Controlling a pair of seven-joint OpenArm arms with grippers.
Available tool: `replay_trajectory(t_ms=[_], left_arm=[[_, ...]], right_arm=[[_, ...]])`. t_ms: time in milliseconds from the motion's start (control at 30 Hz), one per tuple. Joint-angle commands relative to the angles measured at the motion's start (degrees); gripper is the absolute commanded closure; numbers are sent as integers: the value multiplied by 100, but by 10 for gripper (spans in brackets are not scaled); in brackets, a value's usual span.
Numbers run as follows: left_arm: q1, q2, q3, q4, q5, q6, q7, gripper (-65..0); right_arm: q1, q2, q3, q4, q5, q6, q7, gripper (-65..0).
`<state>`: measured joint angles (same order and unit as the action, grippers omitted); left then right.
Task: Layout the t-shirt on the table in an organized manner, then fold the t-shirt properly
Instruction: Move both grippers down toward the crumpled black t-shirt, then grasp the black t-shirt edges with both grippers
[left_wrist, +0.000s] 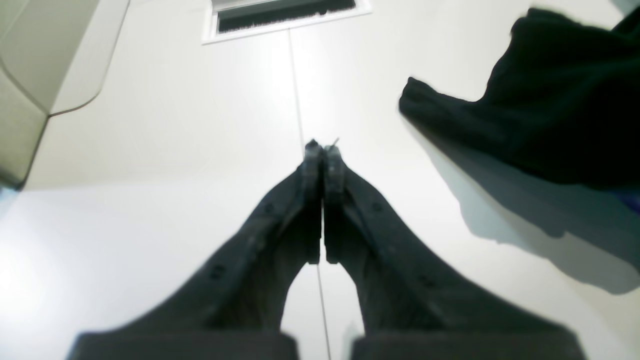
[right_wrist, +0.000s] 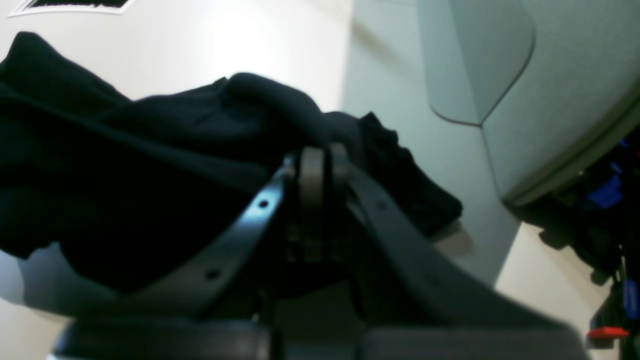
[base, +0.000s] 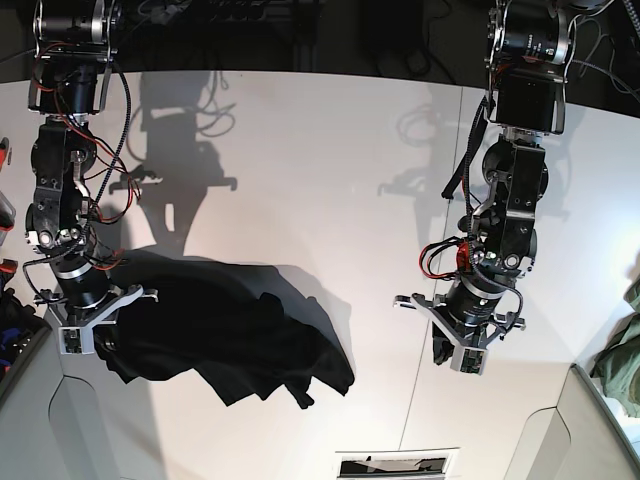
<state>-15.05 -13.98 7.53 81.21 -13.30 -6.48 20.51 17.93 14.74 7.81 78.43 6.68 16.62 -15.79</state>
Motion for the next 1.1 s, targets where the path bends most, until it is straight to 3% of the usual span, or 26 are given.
replay_trajectory(t_ms=[0, 67, 167, 200, 300, 367, 500, 633, 933, 1067], left_arm=[[-127, -17, -4, 101, -160, -179, -63, -1], [-76, 76, -4, 101, -424, -483, 4, -1], [-9, 374, 2, 90, -629, -533, 282, -17], [22, 476, 26, 90, -627, -535, 289, -60], [63, 658, 251, 81, -619, -603, 197, -286], [57, 763, 474, 17, -614, -623, 57, -364], [-7, 1027, 929, -345, -24, -586, -393, -366], [-278, 1158, 1012, -883, 297, -127, -671, -366], [-317, 1161, 1010, -962, 254, -131, -660, -365], [-319, 1204, 1010, -999, 26, -365, -702, -365]], right_arm=[[136, 33, 17, 122, 164, 127, 103, 0], [125, 31, 15, 122, 363, 166, -20, 0], [122, 28, 15, 122, 538, 166, -188, 0], [122, 20, 15, 122, 562, 166, -256, 0], [72, -79, 15, 122, 579, 181, -420, 0], [-22, -177, 13, 122, 577, 267, -420, 0], [-205, -402, 15, 122, 573, 466, -417, 0], [-254, -428, 15, 122, 575, 463, -420, 0], [-245, -446, 15, 122, 577, 463, -417, 0], [-256, -448, 15, 122, 577, 466, -422, 0]])
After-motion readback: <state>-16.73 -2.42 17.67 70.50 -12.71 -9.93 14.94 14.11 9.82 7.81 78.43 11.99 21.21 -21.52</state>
